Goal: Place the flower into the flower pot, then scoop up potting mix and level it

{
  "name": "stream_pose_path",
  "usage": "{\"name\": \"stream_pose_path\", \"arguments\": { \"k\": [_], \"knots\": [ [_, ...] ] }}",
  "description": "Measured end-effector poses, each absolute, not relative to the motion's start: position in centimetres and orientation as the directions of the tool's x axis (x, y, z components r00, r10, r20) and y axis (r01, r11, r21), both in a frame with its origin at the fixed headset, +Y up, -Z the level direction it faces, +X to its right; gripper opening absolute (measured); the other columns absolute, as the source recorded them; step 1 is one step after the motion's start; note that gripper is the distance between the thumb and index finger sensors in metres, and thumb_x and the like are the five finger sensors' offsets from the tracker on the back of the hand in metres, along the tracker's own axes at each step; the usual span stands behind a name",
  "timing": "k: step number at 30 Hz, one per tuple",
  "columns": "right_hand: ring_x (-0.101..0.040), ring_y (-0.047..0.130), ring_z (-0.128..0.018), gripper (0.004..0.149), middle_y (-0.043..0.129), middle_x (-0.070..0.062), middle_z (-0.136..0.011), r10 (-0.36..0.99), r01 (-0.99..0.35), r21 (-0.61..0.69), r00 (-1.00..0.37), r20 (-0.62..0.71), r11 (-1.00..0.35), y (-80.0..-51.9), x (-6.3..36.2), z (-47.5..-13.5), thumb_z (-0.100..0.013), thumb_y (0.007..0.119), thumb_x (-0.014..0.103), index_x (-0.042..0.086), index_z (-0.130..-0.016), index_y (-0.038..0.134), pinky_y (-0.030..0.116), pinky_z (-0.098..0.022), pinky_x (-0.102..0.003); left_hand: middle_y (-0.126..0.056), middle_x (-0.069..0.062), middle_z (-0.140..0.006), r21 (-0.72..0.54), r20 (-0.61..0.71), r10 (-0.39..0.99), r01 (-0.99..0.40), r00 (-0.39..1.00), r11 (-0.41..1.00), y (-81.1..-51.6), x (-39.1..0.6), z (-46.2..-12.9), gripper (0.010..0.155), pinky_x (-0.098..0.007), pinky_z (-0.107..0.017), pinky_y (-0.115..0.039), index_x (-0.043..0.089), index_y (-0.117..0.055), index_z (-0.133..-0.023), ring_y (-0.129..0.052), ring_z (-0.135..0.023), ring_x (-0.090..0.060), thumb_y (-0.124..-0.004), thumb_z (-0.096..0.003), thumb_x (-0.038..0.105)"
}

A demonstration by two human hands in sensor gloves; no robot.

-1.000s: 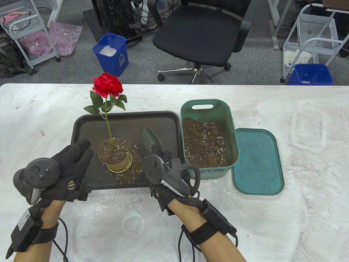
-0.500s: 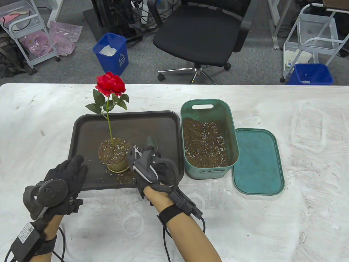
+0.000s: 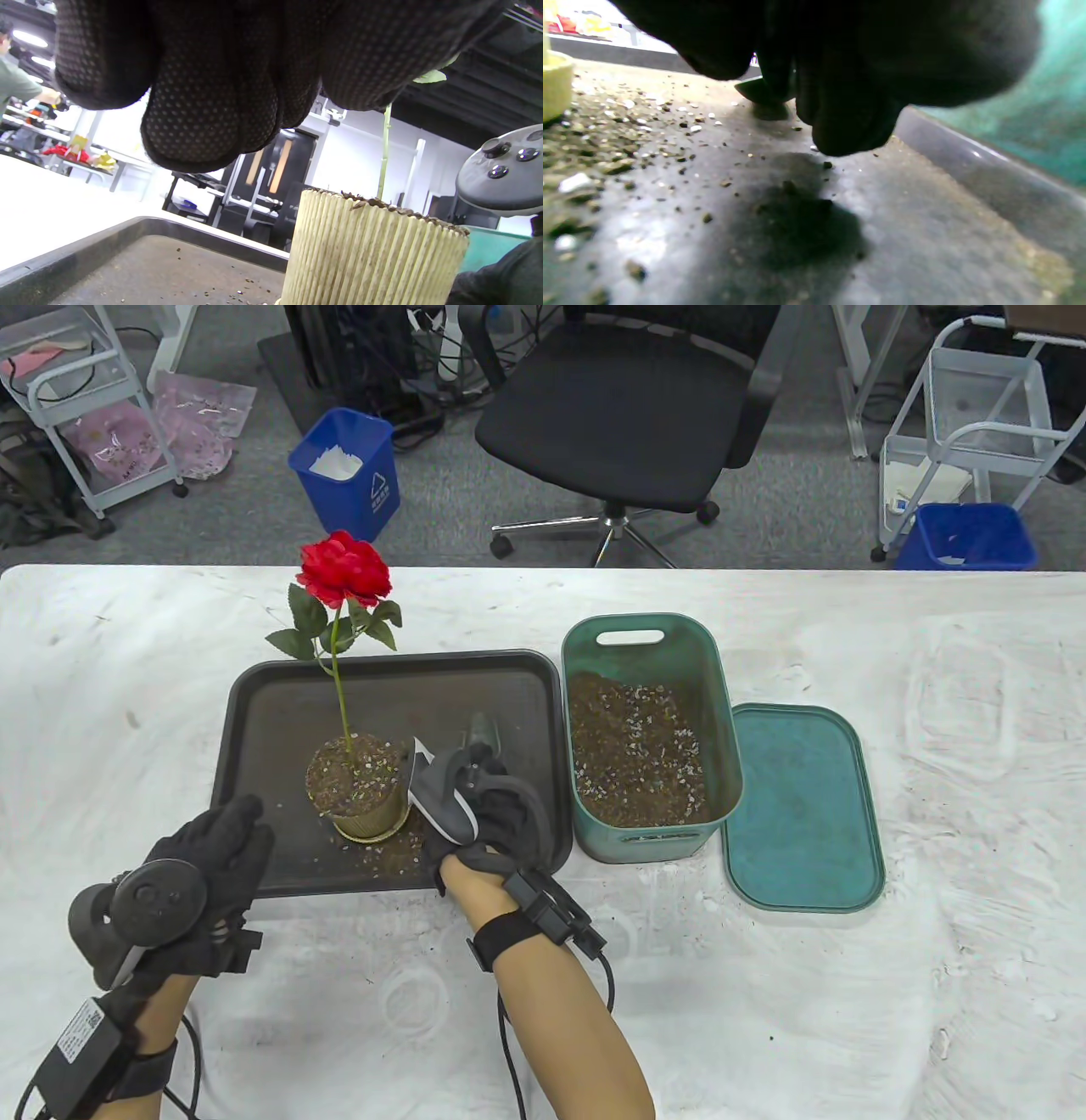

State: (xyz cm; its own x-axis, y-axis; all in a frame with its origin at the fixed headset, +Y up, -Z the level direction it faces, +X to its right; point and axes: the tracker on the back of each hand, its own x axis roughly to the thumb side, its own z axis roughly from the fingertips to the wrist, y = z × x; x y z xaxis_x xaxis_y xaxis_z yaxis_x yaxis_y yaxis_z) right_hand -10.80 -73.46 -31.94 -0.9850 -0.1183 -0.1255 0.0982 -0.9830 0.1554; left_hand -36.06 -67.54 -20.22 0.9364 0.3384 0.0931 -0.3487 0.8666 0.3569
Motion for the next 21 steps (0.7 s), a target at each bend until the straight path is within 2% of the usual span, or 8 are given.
{"name": "stream_pose_path", "arguments": {
  "k": [3, 9, 14, 21],
  "knots": [
    [-0.033, 0.103, -0.051, 0.066, 0.085, -0.016, -0.087, -0.177, 0.162, 0.13, -0.977, -0.115, -0.978, -73.4, -11.2, -32.1, -0.044, 0.076, 0.04, 0.012, -0.1, 0.054, 0.093, -0.012, -0.033, -0.101, -0.006, -0.073, 0.359, 0.096, 0.334, -0.345, 0.938, 0.867, -67.6, -36.1, -20.2, 0.052, -0.043, -0.04, -0.093, 0.02, -0.093, -0.082, -0.114, -0.044, -0.023, -0.088, -0.0384, 0.048],
    [-0.032, 0.103, -0.051, 0.067, 0.085, -0.02, -0.087, -0.168, 0.163, 0.077, -0.984, -0.065, -0.984, -71.9, -11.3, -31.0, -0.044, 0.075, 0.042, 0.011, -0.1, 0.055, 0.094, -0.013, -0.034, -0.101, -0.005, -0.073, 0.355, 0.104, 0.327, -0.342, 0.939, 0.87, -67.7, -35.9, -20.2, 0.052, -0.043, -0.04, -0.093, 0.02, -0.093, -0.082, -0.114, -0.044, -0.023, -0.088, -0.0384, 0.048],
    [-0.032, 0.105, -0.046, 0.065, 0.087, -0.021, -0.085, -0.003, 0.004, 0.031, -0.999, 0.033, -1.0, -68.4, -9.9, -27.3, -0.044, 0.074, 0.043, 0.01, -0.099, 0.059, 0.095, -0.011, -0.034, -0.101, -0.006, -0.073, 0.362, 0.113, 0.309, -0.329, 0.944, 0.872, -67.6, -35.7, -20.1, 0.052, -0.043, -0.04, -0.093, 0.02, -0.093, -0.082, -0.114, -0.044, -0.023, -0.088, -0.0383, 0.048],
    [-0.033, 0.105, -0.046, 0.062, 0.089, -0.019, -0.084, 0.218, -0.264, -0.187, -0.948, 0.234, -0.946, -61.4, -3.4, -20.3, -0.044, 0.074, 0.042, 0.013, -0.098, 0.063, 0.094, -0.014, -0.037, -0.101, -0.006, -0.073, 0.387, 0.134, 0.269, -0.301, 0.954, 0.872, -67.1, -35.0, -19.5, 0.052, -0.043, -0.04, -0.093, 0.02, -0.093, -0.082, -0.114, -0.044, -0.024, -0.087, -0.0383, 0.049]
  ]
}}
